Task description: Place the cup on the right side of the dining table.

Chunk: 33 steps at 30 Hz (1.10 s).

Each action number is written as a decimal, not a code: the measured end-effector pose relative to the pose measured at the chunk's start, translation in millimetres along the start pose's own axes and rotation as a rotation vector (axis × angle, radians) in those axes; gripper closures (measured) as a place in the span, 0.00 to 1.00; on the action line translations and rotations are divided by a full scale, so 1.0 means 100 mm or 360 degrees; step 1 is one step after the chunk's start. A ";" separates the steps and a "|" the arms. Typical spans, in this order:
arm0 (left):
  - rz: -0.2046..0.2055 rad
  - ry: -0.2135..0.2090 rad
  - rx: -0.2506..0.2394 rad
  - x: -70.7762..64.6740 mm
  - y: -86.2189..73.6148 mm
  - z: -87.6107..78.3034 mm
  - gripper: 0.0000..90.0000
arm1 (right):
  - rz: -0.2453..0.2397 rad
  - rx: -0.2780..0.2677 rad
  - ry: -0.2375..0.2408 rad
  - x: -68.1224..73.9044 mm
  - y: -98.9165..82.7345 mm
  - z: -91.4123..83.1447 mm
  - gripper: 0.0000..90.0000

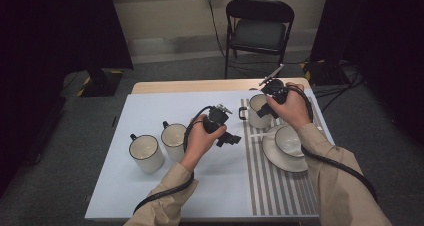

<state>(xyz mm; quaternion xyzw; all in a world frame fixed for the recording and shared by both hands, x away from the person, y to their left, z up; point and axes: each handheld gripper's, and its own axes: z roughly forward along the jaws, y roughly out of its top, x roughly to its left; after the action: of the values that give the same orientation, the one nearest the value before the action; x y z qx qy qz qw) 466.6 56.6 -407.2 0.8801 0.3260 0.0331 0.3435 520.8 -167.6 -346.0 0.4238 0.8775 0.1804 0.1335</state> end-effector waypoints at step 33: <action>-0.0004 -0.0054 0.0014 -0.14 -0.24 0.08 0.20 | -0.0039 -0.0001 0.0065 0.13 -0.12 -0.06 0.18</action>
<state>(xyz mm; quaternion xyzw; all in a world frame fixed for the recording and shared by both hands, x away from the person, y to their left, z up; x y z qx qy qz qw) 444.3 56.8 -426.0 0.8816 0.3213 0.0164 0.3453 502.6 -165.2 -347.0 0.4092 0.8851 0.1877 0.1180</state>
